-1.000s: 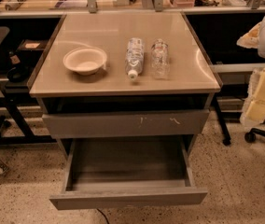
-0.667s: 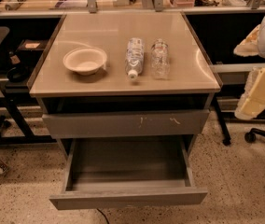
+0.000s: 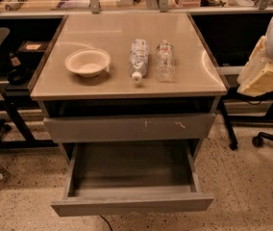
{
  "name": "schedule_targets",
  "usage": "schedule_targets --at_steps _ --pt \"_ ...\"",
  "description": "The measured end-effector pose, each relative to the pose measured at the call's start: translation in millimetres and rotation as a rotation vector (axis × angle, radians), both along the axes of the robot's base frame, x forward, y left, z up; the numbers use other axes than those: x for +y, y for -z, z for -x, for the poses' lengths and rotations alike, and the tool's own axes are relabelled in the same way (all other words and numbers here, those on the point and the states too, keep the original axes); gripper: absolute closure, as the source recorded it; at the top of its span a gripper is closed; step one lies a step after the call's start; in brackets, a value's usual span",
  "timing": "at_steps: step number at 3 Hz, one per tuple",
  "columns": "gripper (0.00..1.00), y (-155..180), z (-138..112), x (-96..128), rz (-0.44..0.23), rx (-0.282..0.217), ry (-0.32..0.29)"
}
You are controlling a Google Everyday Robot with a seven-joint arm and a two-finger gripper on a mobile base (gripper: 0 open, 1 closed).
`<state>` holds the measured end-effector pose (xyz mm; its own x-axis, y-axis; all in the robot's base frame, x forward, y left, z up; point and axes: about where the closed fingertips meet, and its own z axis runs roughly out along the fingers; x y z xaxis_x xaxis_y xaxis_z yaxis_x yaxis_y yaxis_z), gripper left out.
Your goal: Close middle drawer
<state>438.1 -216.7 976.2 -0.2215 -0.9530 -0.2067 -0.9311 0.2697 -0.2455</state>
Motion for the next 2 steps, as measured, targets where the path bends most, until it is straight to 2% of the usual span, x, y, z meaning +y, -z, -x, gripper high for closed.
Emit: schedule_targets --at_steps 1,2 --pt "0.88 0.0 0.0 0.0 0.0 0.0 0.0" --pt "1.0 -0.8 4.0 -4.2 -0.001 -0.012 0.011"
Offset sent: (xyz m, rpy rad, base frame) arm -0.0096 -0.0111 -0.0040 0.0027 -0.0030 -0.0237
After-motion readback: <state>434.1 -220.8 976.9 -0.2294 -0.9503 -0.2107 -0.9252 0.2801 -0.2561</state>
